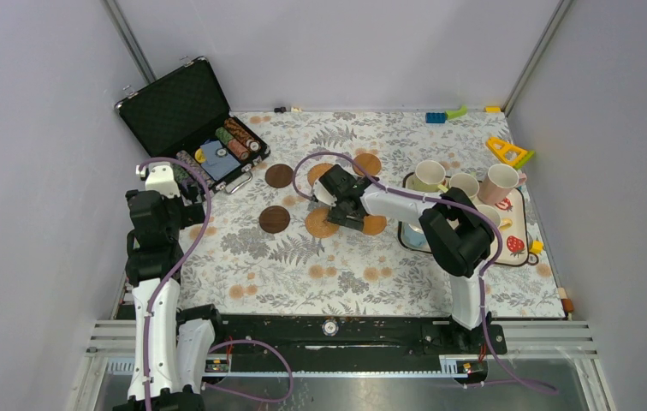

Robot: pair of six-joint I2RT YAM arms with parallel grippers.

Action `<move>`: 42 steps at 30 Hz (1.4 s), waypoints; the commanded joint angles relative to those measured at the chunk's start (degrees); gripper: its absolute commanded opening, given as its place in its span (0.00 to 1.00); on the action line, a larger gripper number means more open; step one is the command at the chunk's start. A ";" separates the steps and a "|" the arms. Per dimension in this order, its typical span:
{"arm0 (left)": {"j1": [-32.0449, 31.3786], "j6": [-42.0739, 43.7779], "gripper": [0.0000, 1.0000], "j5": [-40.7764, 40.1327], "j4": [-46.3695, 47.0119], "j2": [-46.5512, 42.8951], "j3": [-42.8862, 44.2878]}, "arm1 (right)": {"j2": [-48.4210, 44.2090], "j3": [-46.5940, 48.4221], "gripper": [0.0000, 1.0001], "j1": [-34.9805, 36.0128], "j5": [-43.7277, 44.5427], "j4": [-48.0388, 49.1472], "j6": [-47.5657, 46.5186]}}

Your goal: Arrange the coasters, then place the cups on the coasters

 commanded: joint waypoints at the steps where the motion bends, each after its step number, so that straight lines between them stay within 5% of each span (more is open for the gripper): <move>1: 0.43 0.04 0.99 1.11 1.33 -0.51 0.58 | -2.05 -1.29 0.98 -0.13 -0.20 -0.32 -1.14; 21: 0.41 0.05 0.99 1.14 1.35 -0.47 0.57 | -3.83 1.48 0.98 -0.10 1.52 -3.47 -3.39; 26: 0.45 0.04 0.99 0.98 1.35 -0.37 0.58 | -3.34 9.69 0.98 -1.51 7.35 -0.07 -4.79; 42: 0.41 0.21 0.99 0.72 1.59 -0.09 0.34 | 22.73 41.44 0.98 -9.51 16.43 0.40 -13.40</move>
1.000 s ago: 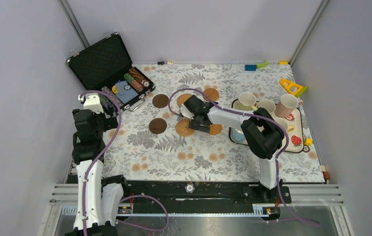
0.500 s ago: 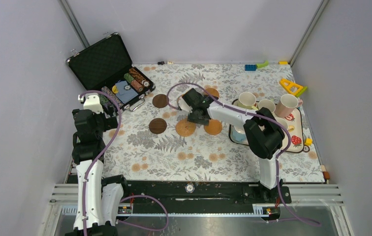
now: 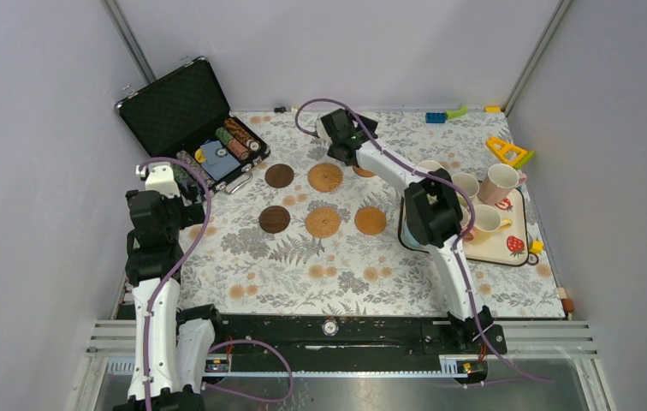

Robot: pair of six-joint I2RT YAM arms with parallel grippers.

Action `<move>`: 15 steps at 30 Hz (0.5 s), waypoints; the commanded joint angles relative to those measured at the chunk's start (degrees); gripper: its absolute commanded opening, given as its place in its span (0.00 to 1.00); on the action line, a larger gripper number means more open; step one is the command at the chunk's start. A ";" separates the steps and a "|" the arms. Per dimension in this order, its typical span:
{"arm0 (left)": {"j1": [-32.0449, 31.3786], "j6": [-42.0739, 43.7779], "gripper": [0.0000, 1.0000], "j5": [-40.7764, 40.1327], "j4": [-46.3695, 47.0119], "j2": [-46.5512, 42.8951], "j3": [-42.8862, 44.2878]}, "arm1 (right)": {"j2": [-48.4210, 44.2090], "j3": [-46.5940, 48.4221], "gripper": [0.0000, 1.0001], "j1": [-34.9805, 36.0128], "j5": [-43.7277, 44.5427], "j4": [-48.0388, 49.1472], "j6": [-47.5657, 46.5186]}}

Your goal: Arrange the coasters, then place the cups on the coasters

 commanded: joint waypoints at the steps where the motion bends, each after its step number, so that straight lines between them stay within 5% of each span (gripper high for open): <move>1: 0.33 0.20 0.99 0.59 1.79 -0.13 0.32 | 4.83 4.94 0.98 -0.37 2.53 -0.92 -2.86; 15: 0.39 0.30 0.99 0.88 1.92 0.29 0.23 | 1.48 -12.15 0.98 -0.32 -1.94 5.50 -7.14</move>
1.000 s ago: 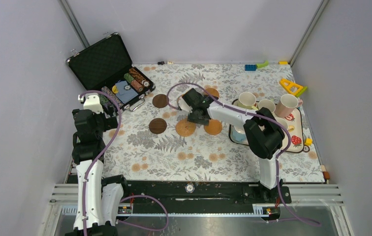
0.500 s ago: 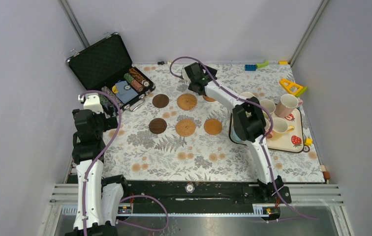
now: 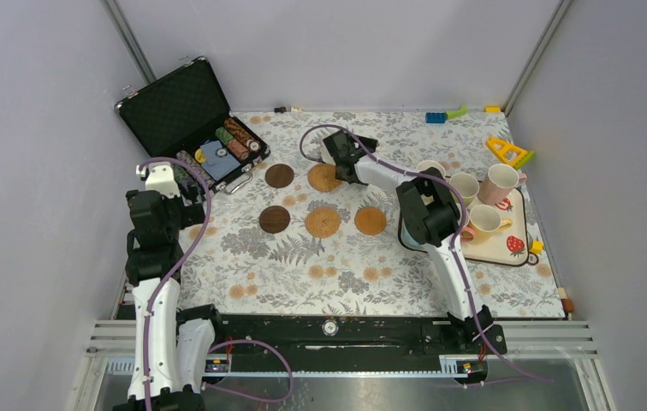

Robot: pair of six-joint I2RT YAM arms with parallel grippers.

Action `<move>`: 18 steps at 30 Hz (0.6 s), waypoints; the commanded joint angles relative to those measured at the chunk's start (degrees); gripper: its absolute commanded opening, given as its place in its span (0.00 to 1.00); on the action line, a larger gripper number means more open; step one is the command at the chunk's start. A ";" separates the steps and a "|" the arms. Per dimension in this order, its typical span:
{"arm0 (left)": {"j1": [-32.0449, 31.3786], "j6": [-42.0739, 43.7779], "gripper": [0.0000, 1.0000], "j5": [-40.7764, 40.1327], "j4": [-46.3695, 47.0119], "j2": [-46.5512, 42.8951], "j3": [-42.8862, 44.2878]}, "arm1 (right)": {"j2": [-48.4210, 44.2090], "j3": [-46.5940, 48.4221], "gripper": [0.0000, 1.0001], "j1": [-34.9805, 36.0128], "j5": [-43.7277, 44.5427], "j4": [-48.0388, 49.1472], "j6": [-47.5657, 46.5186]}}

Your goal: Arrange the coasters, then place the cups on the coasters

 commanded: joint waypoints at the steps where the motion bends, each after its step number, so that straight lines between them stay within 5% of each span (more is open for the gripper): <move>1: 0.34 0.20 0.99 0.82 1.92 0.22 0.28 | -3.86 -4.61 0.98 0.23 -3.94 0.45 -0.69; 18: 0.35 0.17 0.99 0.68 1.71 -0.01 0.43 | -11.31 -12.07 0.98 0.70 -11.68 0.46 4.48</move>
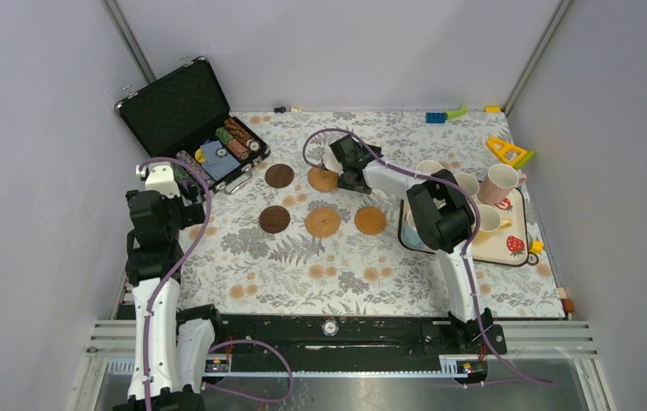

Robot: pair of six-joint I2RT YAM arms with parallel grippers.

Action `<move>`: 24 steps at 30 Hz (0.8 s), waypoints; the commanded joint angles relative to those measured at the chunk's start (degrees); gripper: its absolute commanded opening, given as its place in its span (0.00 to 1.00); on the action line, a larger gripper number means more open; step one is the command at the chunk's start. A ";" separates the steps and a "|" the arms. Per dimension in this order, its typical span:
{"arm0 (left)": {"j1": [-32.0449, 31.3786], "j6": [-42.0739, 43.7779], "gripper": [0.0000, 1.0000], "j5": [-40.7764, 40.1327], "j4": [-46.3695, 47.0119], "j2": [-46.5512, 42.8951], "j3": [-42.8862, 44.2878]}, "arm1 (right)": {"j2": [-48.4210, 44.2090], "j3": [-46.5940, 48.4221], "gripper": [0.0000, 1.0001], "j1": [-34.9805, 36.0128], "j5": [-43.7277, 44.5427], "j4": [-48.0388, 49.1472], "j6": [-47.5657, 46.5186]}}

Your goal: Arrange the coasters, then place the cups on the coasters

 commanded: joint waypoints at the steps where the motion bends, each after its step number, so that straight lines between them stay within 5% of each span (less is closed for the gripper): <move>1: 0.34 0.12 0.99 0.64 1.80 -0.04 0.42 | -1.53 1.45 0.98 0.78 -3.52 -1.57 3.70; 24: 0.34 0.10 0.99 0.68 1.70 -0.21 0.42 | -0.65 3.94 0.98 2.81 -2.63 -2.48 5.95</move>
